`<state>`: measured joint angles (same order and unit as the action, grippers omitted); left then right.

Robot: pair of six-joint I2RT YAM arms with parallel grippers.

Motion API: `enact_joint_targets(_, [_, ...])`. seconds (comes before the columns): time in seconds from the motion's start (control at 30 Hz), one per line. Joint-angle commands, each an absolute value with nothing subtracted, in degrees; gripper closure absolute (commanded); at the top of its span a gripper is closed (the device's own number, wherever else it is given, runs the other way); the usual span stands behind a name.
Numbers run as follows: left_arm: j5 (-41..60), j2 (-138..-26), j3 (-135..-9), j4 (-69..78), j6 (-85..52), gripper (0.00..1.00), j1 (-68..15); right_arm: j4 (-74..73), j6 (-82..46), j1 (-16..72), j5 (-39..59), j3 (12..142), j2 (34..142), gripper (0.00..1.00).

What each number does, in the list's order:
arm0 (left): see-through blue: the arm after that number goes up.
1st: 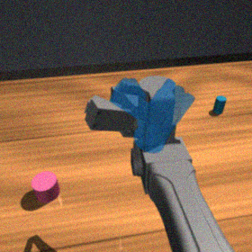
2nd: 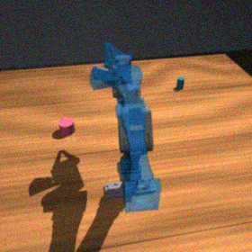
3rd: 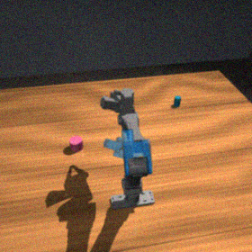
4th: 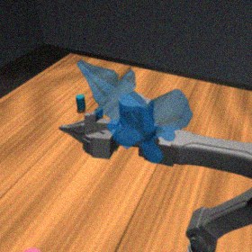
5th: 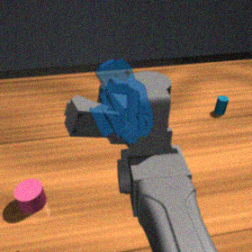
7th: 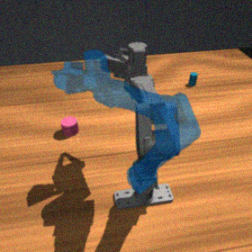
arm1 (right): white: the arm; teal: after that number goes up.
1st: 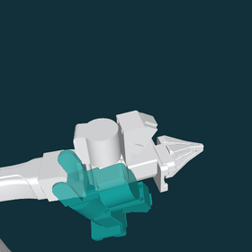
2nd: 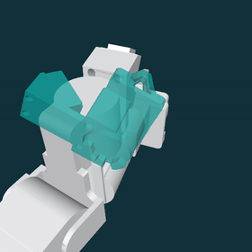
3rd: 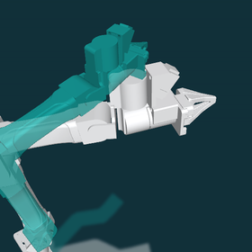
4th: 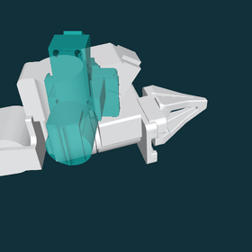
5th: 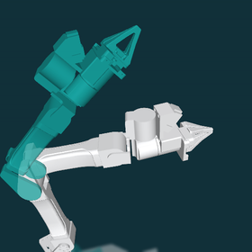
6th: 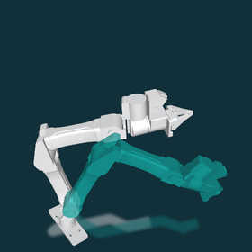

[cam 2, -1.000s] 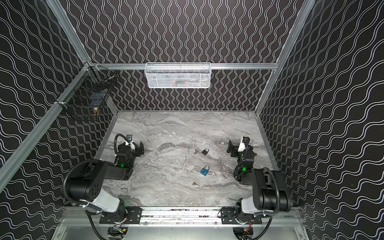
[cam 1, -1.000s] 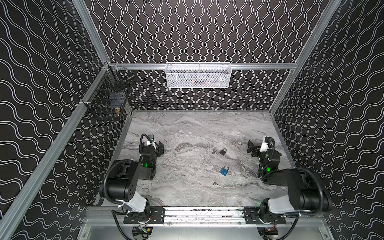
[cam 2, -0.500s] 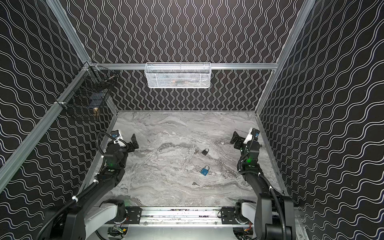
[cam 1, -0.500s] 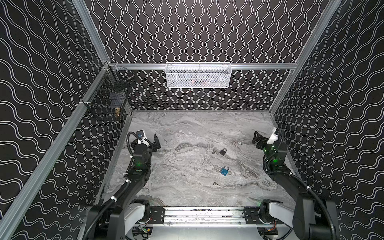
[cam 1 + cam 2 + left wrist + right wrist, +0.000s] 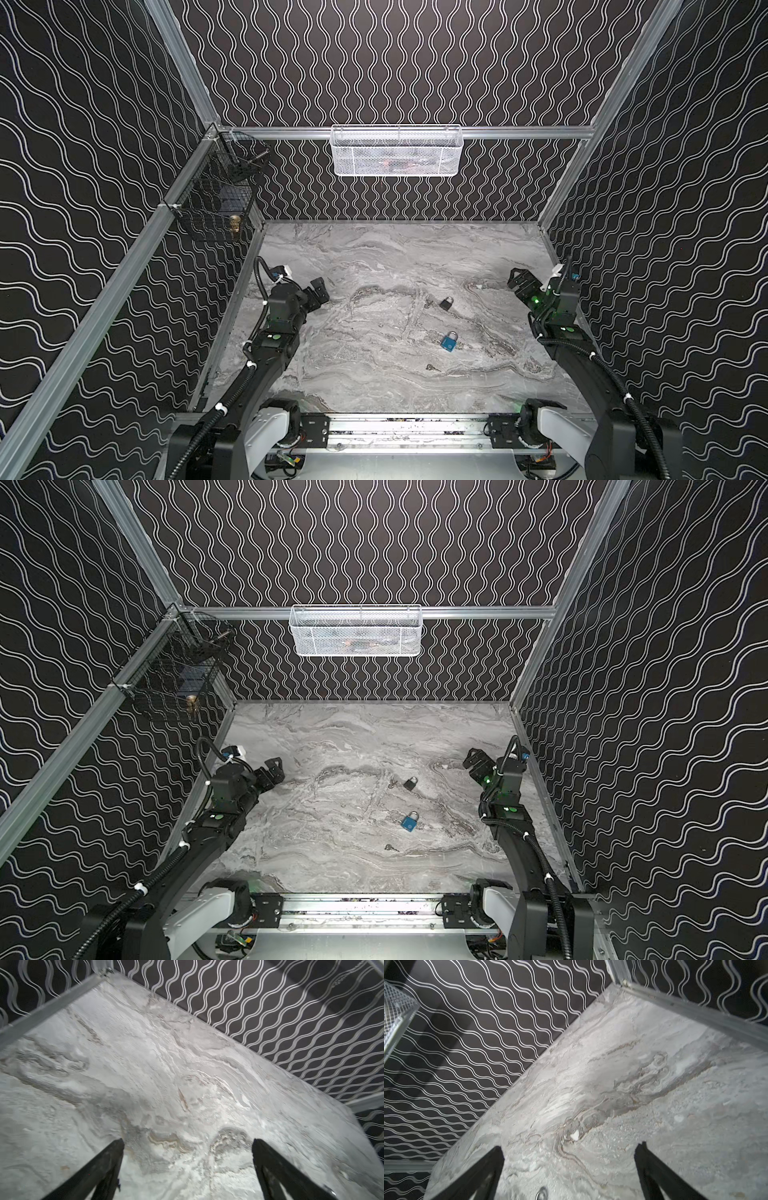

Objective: Unlock with the key
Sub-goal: 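Lift both arms and reach toward the silver key and teal padlock, then lower the right gripper onto the silver key ring and close it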

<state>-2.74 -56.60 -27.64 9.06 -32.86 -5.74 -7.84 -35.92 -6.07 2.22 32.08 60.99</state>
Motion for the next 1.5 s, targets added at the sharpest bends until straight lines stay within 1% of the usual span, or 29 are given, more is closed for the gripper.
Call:
enact_joint_targets(0.0, [5.47, -56.10, -27.69, 7.13, -35.49, 0.01, -5.89, 1.55, -38.09, -5.90, 5.72, 35.19, 62.44, 0.01])
enact_joint_targets(0.07, [7.41, -54.98, -28.08, 5.05, -36.10, 0.01, -6.44, 5.30, -36.59, -4.15, 7.13, 37.80, 63.19, 0.01])
enact_joint_targets(0.13, [8.63, -54.00, -28.33, 3.26, -35.58, 0.01, -7.53, 7.96, -35.79, -1.78, 6.37, 39.03, 62.91, 0.01])
enact_joint_targets(0.3, [7.37, -51.81, -29.39, -4.01, -35.22, 0.01, -12.33, 12.73, -34.52, 5.19, 6.24, 41.74, 63.38, 0.01])
enact_joint_targets(0.37, [7.48, -51.19, -29.83, -6.40, -35.46, 0.01, -14.53, 15.95, -33.47, 8.92, 5.80, 43.60, 64.78, 0.01])
enact_joint_targets(0.5, [5.72, -50.23, -29.69, -7.68, -36.21, 0.01, -21.68, 20.50, -32.25, 16.36, 5.11, 45.26, 66.33, 0.01])
enact_joint_targets(0.6, [4.36, -50.74, -30.36, -9.52, -36.94, 0.01, -26.48, 23.30, -33.28, 21.71, 4.55, 45.18, 66.92, 0.01])
enact_joint_targets(0.73, [3.27, -51.75, -30.56, -10.46, -37.49, 0.01, -31.92, 26.50, -34.34, 28.99, 3.57, 44.75, 67.34, 0.04])
enact_joint_targets(0.8, [2.11, -52.10, -30.82, -11.16, -37.97, 0.01, -34.21, 27.56, -35.25, 31.71, 2.52, 44.14, 66.94, 0.05])
enact_joint_targets(0.87, [3.02, -52.54, -31.47, -11.68, -37.59, 0.01, -36.01, 28.95, -36.39, 34.61, 1.76, 43.76, 66.63, 0.06])
enact_joint_targets(0.97, [2.45, -52.87, -33.74, -16.56, -36.00, 0.01, -38.36, 31.32, -38.65, 39.39, -1.26, 43.36, 66.31, 0.08])
enact_joint_targets(1.07, [2.51, -51.48, -31.45, -13.90, -37.92, 0.01, -41.17, 32.61, -40.77, 44.05, -4.51, 42.40, 67.05, 0.08])
enact_joint_targets(1.27, [0.62, -51.61, -29.53, -12.19, -40.77, 0.01, -45.41, 33.51, -44.93, 51.41, -3.57, 42.54, 71.33, 0.14])
enact_joint_targets(1.47, [-2.05, -55.96, -29.07, -9.19, -44.17, 0.01, -52.07, 32.16, -49.39, 56.58, -2.25, 42.79, 73.89, 0.19])
